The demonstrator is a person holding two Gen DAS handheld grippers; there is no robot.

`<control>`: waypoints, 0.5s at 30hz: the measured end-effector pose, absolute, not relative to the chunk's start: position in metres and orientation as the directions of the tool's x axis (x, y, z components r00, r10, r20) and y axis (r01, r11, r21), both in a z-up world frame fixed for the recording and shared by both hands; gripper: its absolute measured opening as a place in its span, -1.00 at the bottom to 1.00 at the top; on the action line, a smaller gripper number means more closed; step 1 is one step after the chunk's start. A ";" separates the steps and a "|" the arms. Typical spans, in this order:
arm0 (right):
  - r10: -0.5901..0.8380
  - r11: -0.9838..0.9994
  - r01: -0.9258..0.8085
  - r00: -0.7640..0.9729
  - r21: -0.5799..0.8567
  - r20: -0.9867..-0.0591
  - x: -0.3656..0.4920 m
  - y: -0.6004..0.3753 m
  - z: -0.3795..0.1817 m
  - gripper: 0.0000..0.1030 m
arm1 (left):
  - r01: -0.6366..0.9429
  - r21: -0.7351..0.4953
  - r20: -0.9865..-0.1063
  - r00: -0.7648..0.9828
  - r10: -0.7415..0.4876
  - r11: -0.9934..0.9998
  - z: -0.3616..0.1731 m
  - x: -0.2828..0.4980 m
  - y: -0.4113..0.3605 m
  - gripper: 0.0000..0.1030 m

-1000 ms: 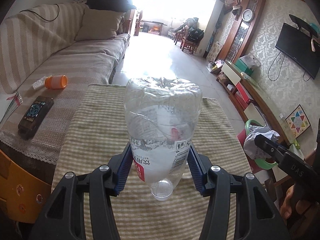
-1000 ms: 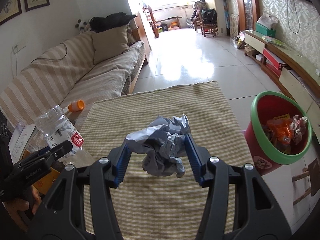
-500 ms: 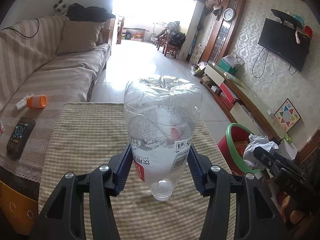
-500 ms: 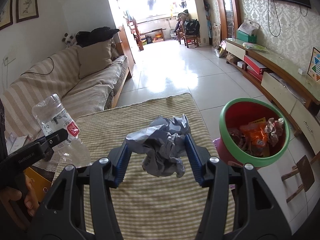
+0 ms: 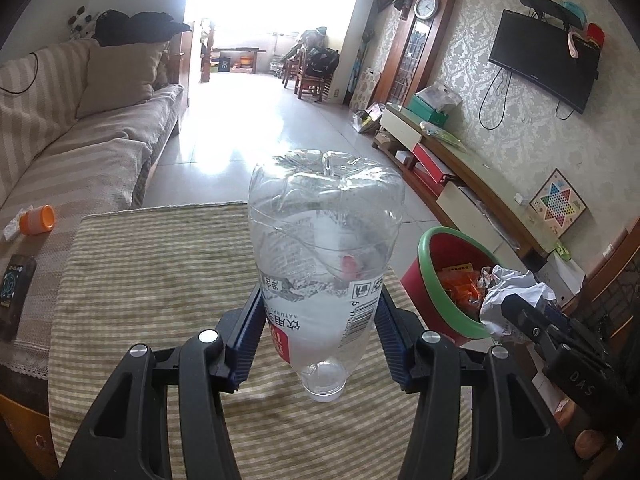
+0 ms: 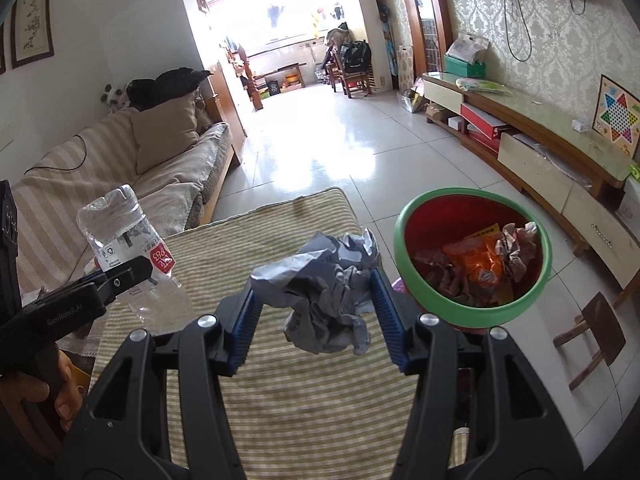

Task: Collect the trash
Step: 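Carry the water bottle and paper ball over the red bucket with both tools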

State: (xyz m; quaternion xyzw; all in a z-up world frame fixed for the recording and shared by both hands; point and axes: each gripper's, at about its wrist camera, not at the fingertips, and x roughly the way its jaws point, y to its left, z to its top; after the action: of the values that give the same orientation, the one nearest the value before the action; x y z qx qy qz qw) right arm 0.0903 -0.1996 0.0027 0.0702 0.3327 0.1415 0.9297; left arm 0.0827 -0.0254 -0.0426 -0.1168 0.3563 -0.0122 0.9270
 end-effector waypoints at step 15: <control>0.254 0.962 -0.144 0.790 0.233 -0.558 0.096 -0.249 0.013 0.01 | 0.025 -0.195 -0.648 0.747 -0.147 0.981 -0.030 0.105 -0.066 -0.02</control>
State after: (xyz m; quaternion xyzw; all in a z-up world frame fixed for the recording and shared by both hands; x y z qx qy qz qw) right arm 0.0960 -0.2493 0.0134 0.0893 0.3065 0.1057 0.9417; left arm 0.1054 -0.0664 -0.0304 -0.0872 0.3523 -0.0462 0.9307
